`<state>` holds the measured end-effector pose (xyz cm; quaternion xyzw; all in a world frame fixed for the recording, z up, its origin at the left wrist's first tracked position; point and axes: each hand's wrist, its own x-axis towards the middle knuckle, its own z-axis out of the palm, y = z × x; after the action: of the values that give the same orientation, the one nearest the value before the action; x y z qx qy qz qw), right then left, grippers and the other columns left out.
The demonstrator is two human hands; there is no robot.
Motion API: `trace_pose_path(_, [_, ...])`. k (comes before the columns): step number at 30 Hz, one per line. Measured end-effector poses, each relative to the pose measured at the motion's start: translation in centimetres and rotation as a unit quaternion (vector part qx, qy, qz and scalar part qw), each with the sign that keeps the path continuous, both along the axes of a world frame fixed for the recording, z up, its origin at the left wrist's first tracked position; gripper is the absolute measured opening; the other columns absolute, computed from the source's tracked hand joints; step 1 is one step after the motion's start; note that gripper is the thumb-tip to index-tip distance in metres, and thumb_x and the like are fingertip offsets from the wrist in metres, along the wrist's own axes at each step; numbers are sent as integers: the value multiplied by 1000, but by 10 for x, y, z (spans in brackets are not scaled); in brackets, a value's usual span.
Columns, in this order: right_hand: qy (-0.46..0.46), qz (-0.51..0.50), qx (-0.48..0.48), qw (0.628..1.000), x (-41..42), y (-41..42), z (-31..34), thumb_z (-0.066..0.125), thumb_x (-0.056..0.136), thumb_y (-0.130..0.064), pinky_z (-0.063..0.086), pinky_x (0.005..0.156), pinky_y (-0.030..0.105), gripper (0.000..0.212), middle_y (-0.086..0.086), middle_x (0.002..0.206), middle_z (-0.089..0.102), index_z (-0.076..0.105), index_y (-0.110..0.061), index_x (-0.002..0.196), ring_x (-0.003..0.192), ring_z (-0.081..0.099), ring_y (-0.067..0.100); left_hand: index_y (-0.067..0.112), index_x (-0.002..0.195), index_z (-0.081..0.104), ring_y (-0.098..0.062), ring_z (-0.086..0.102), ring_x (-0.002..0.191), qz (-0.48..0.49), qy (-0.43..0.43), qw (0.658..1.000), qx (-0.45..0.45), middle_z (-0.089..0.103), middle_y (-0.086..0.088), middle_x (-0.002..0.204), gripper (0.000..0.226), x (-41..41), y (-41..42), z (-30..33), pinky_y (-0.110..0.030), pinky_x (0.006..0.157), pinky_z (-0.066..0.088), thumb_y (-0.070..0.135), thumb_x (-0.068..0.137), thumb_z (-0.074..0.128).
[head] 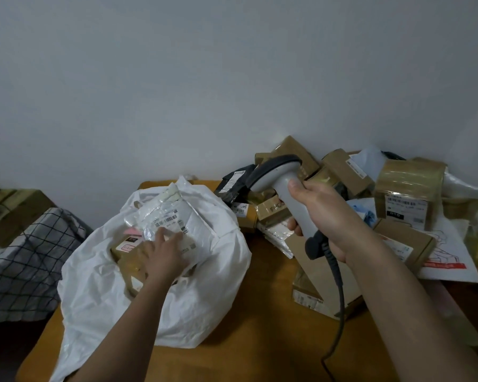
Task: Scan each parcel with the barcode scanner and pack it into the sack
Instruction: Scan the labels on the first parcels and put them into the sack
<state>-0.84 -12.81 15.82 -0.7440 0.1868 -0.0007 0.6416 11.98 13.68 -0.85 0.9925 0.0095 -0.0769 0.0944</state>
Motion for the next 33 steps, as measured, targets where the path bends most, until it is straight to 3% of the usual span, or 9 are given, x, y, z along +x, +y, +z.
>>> trace_pose_path(3, [-4,-33,15,999,5,-19,-4,43,103,-40,46,54,27,35,9,75,60,60,-11,114,48,58,7,24,139,44,-44,12,141,14,-31,999,29,11,-16,154,57,10,-27,7,-58,117,14,31,87,66])
trace_pose_path(6, [-9,-74,38,997,10,-39,-9,44,102,-41,46,50,25,33,10,76,61,58,-13,114,48,58,8,18,138,44,-42,13,141,-9,-71,997,-5,15,-18,153,57,16,-61,17,-55,115,18,33,88,66])
trace_pose_path(11, [-20,-129,51,990,24,-74,-20,45,102,-42,44,42,22,31,12,80,60,59,-14,102,44,58,7,20,142,44,-32,29,133,-146,-88,980,-98,33,-13,144,58,27,-127,15,-42,104,35,31,89,65])
trace_pose_path(15, [-17,-144,67,987,34,-98,-31,46,102,-40,45,47,27,29,8,74,60,60,-15,104,47,60,10,14,142,43,-27,36,130,-236,-36,961,-141,42,-11,140,60,42,-178,-5,-35,104,33,26,88,67])
trace_pose_path(19, [-1,-159,90,983,42,-123,-44,48,101,-40,44,41,21,32,6,59,61,62,-12,104,45,59,10,12,144,36,-26,38,131,-227,20,962,-150,42,-11,144,65,66,-210,-31,-37,106,35,21,87,68])
trace_pose_path(23, [6,-177,83,981,49,-143,-57,48,101,-40,44,43,22,29,9,78,61,63,-15,99,46,59,10,11,149,27,-32,37,136,-209,52,973,-80,42,-12,146,72,93,-226,-55,-50,111,34,24,89,66])
trace_pose_path(26, [15,-183,81,980,53,-152,-66,48,101,-40,45,47,26,28,8,85,63,63,-16,100,49,59,12,11,143,35,-31,45,129,-186,60,978,-66,47,-12,140,60,102,-232,-70,-51,107,39,22,91,63])
trace_pose_path(29, [27,-188,82,978,56,-159,-72,48,101,-40,45,46,25,32,6,87,63,63,-13,104,48,60,11,9,134,43,-29,53,120,-171,54,979,-96,55,-12,130,45,102,-233,-80,-46,100,46,15,92,60])
trace_pose_path(33, [28,-194,87,977,56,-163,-73,47,101,-40,45,44,25,32,10,84,61,63,-13,102,47,59,11,9,127,50,-25,58,108,-144,92,969,-179,61,-6,115,49,101,-229,-79,-37,88,49,21,84,72])
